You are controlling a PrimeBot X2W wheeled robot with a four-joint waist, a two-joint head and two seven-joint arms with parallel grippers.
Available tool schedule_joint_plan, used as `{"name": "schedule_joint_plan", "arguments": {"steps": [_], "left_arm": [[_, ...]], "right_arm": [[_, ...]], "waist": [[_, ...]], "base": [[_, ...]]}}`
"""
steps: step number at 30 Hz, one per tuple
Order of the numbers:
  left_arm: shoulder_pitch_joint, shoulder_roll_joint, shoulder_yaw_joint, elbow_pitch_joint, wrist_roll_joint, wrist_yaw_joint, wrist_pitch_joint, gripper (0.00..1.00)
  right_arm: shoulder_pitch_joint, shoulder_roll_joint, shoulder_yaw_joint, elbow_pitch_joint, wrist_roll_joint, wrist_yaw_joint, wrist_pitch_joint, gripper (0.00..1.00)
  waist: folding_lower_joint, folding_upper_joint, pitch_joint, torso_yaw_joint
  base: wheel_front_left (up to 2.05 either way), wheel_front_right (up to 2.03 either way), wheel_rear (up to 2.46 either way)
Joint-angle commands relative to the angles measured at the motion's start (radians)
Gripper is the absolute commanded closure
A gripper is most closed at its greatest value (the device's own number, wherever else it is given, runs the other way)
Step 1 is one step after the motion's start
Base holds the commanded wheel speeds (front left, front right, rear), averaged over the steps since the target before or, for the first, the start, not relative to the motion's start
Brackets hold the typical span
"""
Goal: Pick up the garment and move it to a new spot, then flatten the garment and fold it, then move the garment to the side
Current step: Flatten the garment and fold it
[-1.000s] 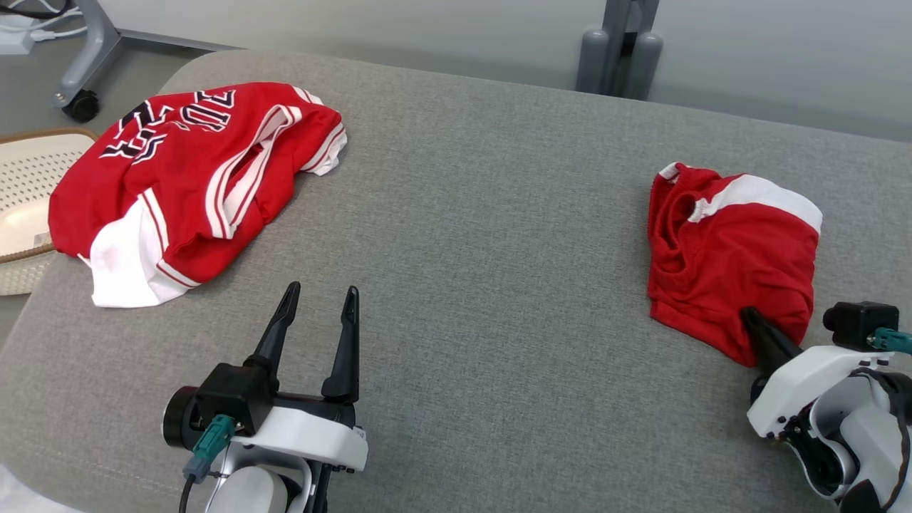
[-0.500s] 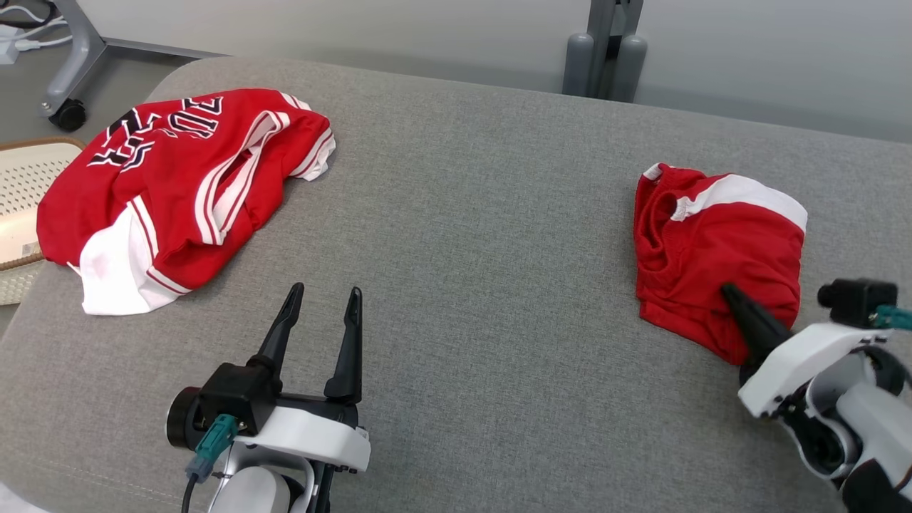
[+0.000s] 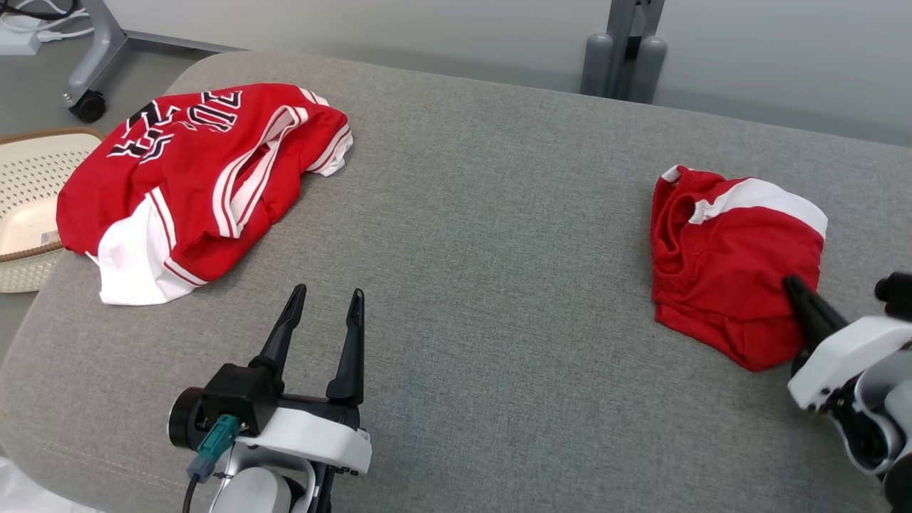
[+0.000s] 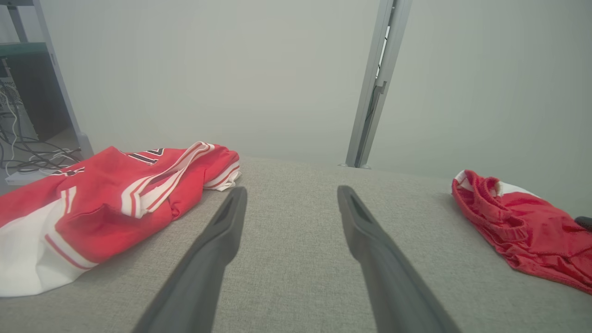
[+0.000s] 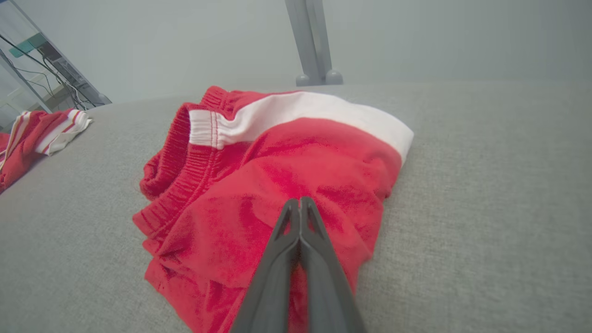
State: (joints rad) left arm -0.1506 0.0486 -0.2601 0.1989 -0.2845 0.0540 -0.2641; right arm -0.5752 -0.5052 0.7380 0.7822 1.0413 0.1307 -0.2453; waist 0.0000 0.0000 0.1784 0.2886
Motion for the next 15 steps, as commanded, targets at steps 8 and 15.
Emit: {"name": "schedule_joint_plan", "arguments": {"steps": [8, 15], "left_arm": [[0.004, 0.004, 0.014, 0.007, 0.009, 0.000, -0.001, 0.00], [-0.001, 0.004, 0.010, 0.004, 0.010, 0.000, -0.001, 0.00]], "right_arm": [[0.056, 0.026, 0.082, -0.019, 0.080, 0.000, 0.044, 1.00], [0.016, 0.007, 0.116, -0.034, 0.110, 0.000, 0.016, 1.00]], "waist": [[0.0000, 0.0000, -0.006, -0.001], [0.0000, 0.0000, -0.008, -0.011]], "base": [[0.00, 0.00, 0.00], [0.00, 0.00, 0.00]]}}
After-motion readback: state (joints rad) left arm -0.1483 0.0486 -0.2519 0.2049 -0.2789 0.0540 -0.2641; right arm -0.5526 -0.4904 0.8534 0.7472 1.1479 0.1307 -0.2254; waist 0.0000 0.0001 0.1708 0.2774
